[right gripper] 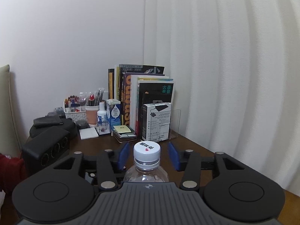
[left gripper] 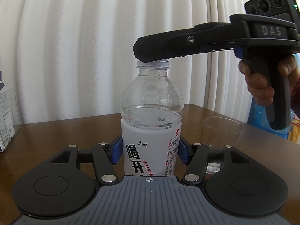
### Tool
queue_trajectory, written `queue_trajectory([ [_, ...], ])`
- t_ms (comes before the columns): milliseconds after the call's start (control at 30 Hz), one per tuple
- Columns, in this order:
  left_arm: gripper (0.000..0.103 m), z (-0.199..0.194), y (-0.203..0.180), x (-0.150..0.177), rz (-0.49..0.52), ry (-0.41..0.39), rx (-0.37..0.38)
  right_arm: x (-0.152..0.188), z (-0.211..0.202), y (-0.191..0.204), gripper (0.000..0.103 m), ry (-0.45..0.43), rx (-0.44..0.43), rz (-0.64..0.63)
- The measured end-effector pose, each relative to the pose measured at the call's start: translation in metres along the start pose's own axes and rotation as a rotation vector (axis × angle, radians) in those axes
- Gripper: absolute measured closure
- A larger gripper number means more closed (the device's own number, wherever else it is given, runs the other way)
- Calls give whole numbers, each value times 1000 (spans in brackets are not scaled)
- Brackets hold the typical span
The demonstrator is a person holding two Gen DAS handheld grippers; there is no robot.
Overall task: Unscrew bottle cap and pour
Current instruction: 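Twist the white cap on the bottle neck with the right gripper, then regrip the white cap with the right gripper and twist it loose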
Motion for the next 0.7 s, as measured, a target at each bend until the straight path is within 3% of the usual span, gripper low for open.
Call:
queue_trajectory([
  [167, 45, 0, 1, 0, -1, 1, 0, -1, -4, 12, 34, -68, 211, -2],
  [333, 45, -1, 0, 0, -2, 2, 0, -1, -6, 30, 28, -104, 310, -6],
  [567, 45, -1, 0, -1, -5, 3, 0, 2, -2, 27, 28, -139, 383, 72],
  [700, 45, -2, 0, 0, -5, 3, 1, 5, 0, 26, 36, -148, 448, 75],
])
Point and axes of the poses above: each gripper's, at about its wrist camera, not at the fingertips, and z roughly the way its jaws point, y to its left, x to its underside, the point moved 9 cm from there along z, roughly the way its jaws point, and after that the axes turned 14 degrees about -x, right-handed, at the moved point
